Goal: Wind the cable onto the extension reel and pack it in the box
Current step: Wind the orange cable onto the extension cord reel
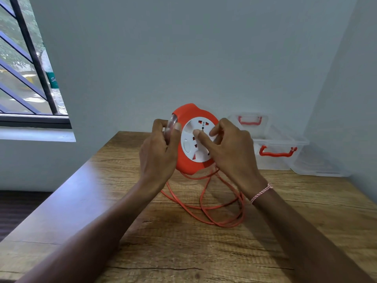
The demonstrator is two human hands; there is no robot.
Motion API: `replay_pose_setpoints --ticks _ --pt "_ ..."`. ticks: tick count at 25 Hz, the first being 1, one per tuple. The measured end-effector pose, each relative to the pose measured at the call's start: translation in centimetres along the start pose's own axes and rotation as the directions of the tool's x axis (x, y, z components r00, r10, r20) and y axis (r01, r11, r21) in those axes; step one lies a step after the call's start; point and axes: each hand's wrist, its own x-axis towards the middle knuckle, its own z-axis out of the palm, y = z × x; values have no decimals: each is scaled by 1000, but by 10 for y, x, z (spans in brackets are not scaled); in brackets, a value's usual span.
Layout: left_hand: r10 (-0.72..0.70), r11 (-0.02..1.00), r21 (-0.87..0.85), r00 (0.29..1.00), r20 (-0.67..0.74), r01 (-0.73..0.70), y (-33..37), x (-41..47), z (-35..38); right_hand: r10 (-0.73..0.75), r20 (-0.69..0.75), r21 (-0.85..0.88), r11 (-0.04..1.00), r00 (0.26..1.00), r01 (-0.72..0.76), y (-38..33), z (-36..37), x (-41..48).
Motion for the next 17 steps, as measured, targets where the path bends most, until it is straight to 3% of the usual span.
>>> replay_pose_setpoints --ticks 1,3,5,7,10,12,15,17 --pt "-12 1000 -13 1000 3 12 -1 2 -2 -207 -3 -162 966 978 203 6 -4 2" --pt "-33 999 -33 999 1 33 -4 6 -5 -471 169 -329 801 866 500 15 -12 6" --pt "-53 998 -38 999 1 53 -6 9 -7 -547 306 -389 675 779 627 19 -14 7" --pt "-50 998 -28 999 4 50 -7 8 -6 -567 302 -447 626 766 639 17 -11 4" --pt "-14 1000 -6 1000 -2 14 -3 4 -5 -581 173 -470 661 795 585 10 -8 1" --pt "26 1000 9 1000 -14 -26 1 2 -4 -496 121 -381 776 860 502 6 -5 0" --pt "111 992 58 993 -38 -109 7 -3 -1 -148 -12 -101 984 989 146 -6 2 -4" --pt "136 988 74 990 -45 -133 6 -4 -1 205 82 211 953 975 -218 -12 4 -3"
